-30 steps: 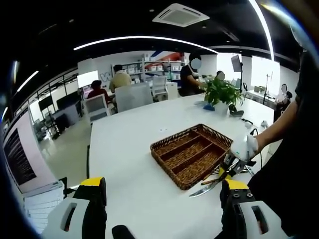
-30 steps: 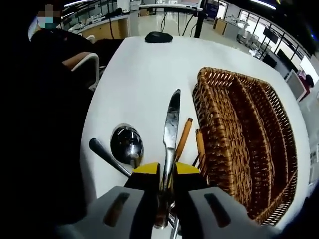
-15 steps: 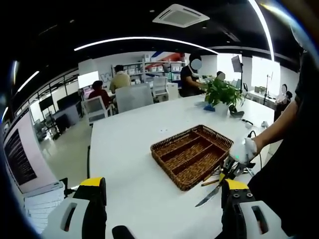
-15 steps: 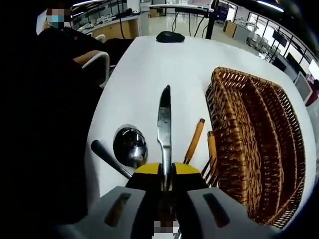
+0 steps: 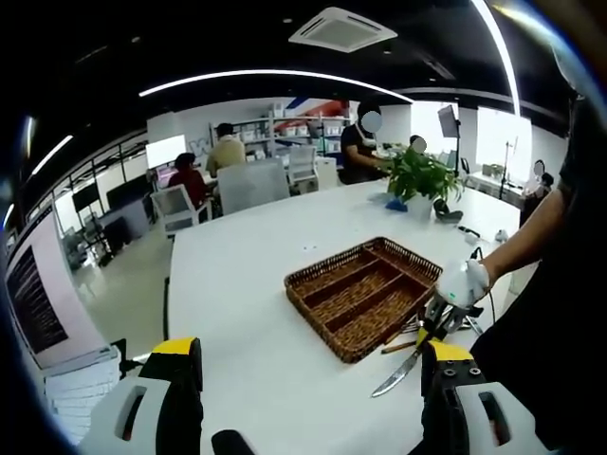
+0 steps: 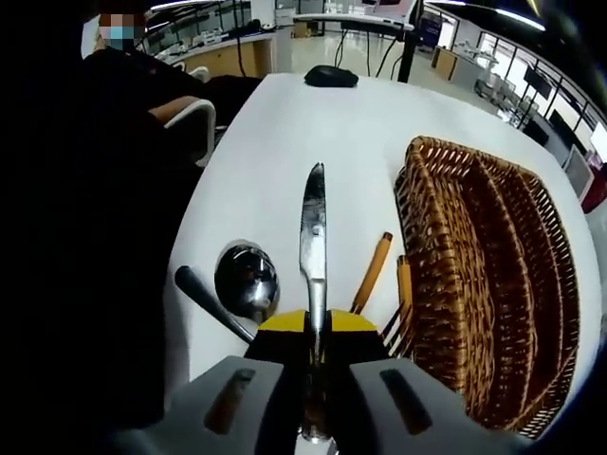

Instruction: Arrange the knives, forks, and spoons in their matching storage slots by inserting each utensil handle-first until every utensil is classified and aligned in the correct compartment

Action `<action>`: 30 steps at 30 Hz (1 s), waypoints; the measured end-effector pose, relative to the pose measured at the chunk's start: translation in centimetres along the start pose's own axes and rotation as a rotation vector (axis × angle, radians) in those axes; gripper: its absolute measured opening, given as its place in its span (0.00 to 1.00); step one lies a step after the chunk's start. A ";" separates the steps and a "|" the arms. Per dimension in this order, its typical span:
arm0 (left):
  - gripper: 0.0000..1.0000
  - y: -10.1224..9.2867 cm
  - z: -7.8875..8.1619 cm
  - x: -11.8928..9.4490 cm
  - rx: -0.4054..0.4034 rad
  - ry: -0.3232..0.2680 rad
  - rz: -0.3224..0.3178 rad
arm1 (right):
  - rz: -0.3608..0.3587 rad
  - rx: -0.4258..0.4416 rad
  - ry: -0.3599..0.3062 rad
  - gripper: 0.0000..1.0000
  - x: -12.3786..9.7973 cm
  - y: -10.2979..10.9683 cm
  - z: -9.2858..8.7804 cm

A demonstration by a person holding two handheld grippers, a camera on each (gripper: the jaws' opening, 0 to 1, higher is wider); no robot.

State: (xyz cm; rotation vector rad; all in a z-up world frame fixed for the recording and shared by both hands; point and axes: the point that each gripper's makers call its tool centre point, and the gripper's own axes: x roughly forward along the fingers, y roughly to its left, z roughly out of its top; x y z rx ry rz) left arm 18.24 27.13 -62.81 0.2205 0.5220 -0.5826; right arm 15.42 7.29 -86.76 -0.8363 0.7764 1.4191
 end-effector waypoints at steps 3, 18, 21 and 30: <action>1.00 0.0 0.0 0.0 -0.001 0.001 -0.001 | -0.015 0.011 -0.013 0.01 -0.6 -0.2 0.2; 1.00 -0.8 0.4 0.3 0.012 -0.006 -0.019 | -0.023 -0.013 0.002 0.01 -4.3 -0.6 1.6; 1.00 -1.2 0.7 0.4 0.009 -0.019 -0.025 | -0.032 -0.007 -0.005 0.01 -5.8 -0.9 2.1; 1.00 -2.5 1.1 0.9 0.013 -0.038 -0.043 | -0.095 -0.023 -0.007 0.01 -9.9 -2.6 3.4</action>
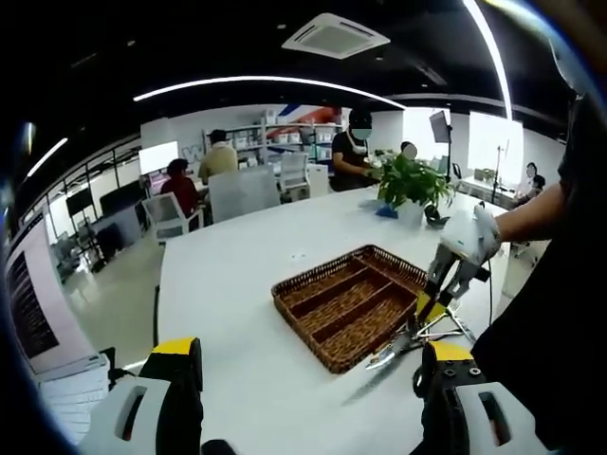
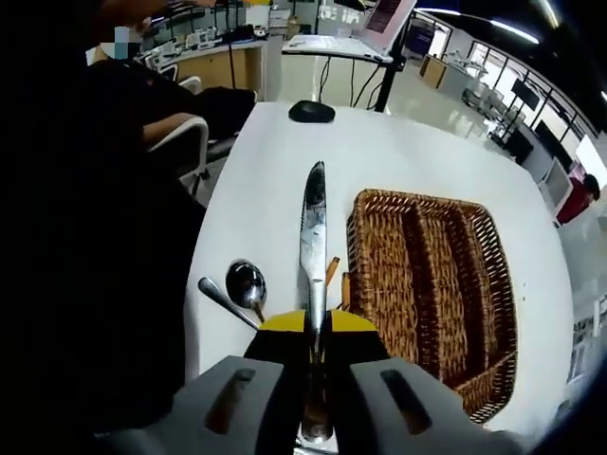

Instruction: Arrange the knives, forks, and spoons in their matching storage slots by inserting each utensil handle-first until every utensil is classified and aligned in the correct compartment

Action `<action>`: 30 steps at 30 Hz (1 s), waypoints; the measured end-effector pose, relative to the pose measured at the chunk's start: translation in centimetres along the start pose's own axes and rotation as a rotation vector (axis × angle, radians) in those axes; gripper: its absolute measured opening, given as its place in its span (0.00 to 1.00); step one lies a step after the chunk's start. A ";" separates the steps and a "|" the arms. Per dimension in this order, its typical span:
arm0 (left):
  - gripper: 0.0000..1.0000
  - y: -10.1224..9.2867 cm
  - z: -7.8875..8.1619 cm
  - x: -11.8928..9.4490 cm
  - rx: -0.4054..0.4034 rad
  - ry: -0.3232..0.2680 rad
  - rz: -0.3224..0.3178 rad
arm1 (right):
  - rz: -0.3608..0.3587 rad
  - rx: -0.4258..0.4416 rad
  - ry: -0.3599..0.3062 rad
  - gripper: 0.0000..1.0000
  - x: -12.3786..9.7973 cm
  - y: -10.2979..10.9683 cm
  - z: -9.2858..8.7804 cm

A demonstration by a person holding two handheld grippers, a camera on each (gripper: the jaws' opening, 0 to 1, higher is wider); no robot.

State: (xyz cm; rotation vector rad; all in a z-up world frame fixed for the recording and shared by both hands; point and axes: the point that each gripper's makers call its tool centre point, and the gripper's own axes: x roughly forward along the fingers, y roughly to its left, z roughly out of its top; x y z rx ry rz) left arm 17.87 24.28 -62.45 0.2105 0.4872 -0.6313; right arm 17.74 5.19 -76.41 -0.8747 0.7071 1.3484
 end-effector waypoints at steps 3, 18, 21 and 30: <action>1.00 -0.5 0.0 0.1 0.002 -0.003 -0.005 | -0.019 -0.007 -0.002 0.01 -1.1 -0.4 0.5; 1.00 -1.4 0.4 -0.4 -0.006 -0.026 -0.015 | -0.081 -0.027 0.000 0.01 -5.4 -1.7 2.4; 1.00 -1.7 0.4 -0.3 -0.002 -0.024 -0.020 | -0.091 -0.032 0.004 0.01 -5.7 -1.9 2.4; 1.00 -1.9 0.4 -0.4 0.006 -0.026 -0.029 | -0.106 -0.038 0.013 0.01 -5.8 -2.2 2.3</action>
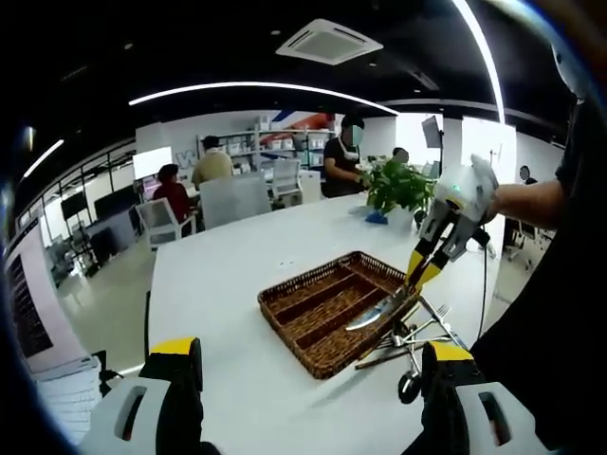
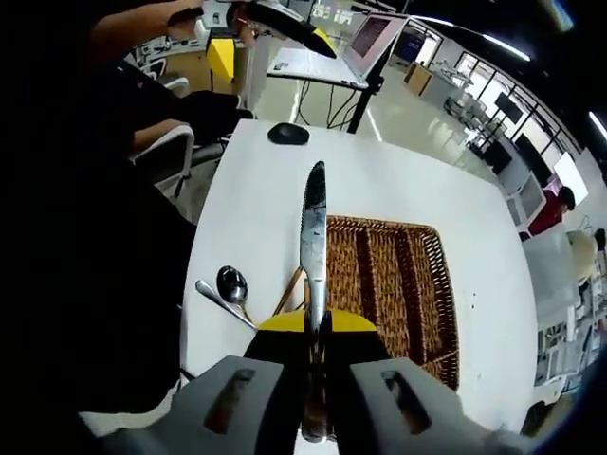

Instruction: Arrange the knives, forks, and spoons in their matching storage slots by inserting each utensil handle-first until every utensil is classified and aligned in the correct compartment

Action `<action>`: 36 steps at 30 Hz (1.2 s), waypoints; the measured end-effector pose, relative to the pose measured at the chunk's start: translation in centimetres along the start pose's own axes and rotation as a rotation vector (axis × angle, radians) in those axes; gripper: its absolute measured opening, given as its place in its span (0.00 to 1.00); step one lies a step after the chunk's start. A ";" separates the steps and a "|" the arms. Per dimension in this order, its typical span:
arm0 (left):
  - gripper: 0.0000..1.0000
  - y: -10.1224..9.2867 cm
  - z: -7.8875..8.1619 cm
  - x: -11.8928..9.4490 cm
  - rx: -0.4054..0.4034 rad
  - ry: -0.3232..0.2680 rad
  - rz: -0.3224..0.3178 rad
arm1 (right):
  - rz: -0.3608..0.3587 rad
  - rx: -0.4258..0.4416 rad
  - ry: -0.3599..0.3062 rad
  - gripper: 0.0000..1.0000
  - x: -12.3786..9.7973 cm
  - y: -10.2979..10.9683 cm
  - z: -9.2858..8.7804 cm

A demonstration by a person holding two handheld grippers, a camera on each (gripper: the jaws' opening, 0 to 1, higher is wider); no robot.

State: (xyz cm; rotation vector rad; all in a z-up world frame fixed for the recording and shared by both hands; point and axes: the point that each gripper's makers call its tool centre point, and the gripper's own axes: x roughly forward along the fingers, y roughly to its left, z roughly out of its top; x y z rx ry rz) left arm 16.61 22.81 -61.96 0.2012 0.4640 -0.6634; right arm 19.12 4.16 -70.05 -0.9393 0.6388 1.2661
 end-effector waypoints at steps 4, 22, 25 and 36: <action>1.00 0.0 0.0 -0.1 -0.006 -0.002 -0.002 | -0.006 -0.005 0.006 0.01 0.2 -0.4 0.0; 1.00 0.7 -0.3 -0.4 -0.025 0.000 0.002 | -0.024 -0.009 0.001 0.01 1.9 -3.9 -0.1; 1.00 0.9 -0.5 -0.5 -0.026 0.005 0.004 | -0.027 -0.023 0.006 0.01 2.3 -4.5 -0.2; 1.00 1.9 -1.0 -0.7 -0.034 0.023 0.009 | -0.039 -0.039 0.009 0.01 3.0 -7.2 -0.2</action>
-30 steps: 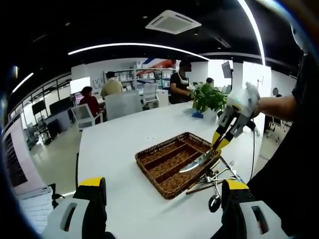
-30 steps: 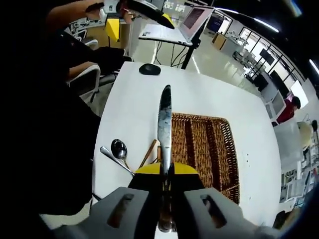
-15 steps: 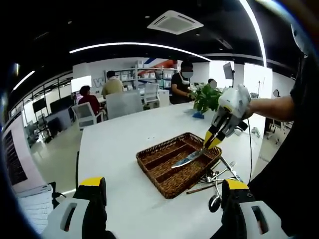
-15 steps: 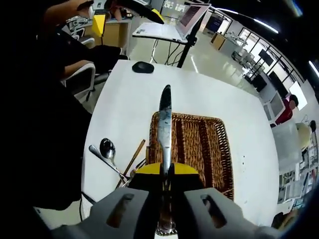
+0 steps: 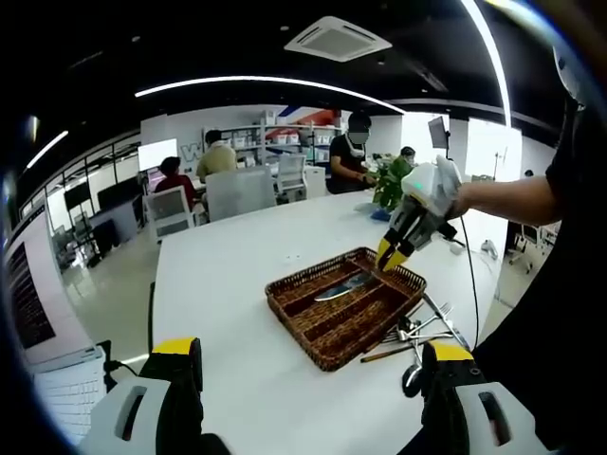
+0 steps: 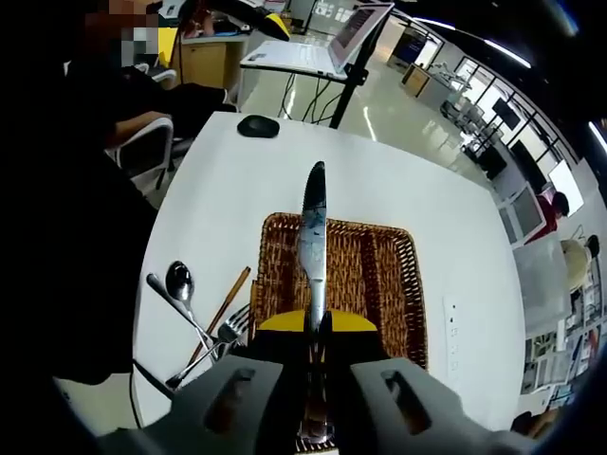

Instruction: Arrange the knives, forks, and spoons in their matching storage slots by inserting each utensil handle-first until every utensil is classified and aligned in the correct compartment

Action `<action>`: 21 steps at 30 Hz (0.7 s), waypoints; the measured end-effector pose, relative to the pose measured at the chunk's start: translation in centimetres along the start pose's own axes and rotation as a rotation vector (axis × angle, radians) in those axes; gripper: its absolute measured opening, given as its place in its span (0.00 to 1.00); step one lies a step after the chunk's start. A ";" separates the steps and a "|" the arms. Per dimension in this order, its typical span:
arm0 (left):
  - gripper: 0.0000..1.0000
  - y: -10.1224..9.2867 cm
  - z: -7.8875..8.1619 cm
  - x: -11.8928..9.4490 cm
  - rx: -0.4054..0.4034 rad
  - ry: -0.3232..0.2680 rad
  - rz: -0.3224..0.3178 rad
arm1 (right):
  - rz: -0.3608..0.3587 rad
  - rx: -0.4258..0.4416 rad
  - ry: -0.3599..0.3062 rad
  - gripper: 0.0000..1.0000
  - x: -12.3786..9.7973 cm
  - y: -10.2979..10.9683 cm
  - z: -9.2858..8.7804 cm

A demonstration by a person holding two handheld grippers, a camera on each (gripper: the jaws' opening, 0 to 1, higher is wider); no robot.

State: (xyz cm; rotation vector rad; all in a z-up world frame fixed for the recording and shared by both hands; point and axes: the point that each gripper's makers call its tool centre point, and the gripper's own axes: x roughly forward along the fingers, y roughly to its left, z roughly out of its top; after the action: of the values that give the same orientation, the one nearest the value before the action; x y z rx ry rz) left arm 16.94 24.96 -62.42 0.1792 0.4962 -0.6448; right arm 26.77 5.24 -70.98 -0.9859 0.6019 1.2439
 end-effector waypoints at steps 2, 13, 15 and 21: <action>1.00 0.1 0.0 0.0 0.000 0.003 0.001 | -0.003 -0.001 0.002 0.01 0.1 -0.3 -0.1; 1.00 0.7 0.2 0.3 0.008 0.016 -0.005 | -0.007 -0.001 0.014 0.01 0.5 -1.2 -0.8; 1.00 0.8 0.3 0.4 0.009 0.016 -0.007 | -0.009 0.002 0.013 0.01 0.6 -1.3 -0.8; 1.00 1.0 0.5 0.5 0.012 0.020 -0.011 | -0.010 0.004 0.020 0.01 0.9 -1.6 -1.1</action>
State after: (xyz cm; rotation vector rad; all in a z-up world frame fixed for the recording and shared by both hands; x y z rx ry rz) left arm 18.06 25.34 -62.25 0.1945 0.5129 -0.6578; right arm 28.70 4.71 -71.76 -0.9975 0.6141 1.2249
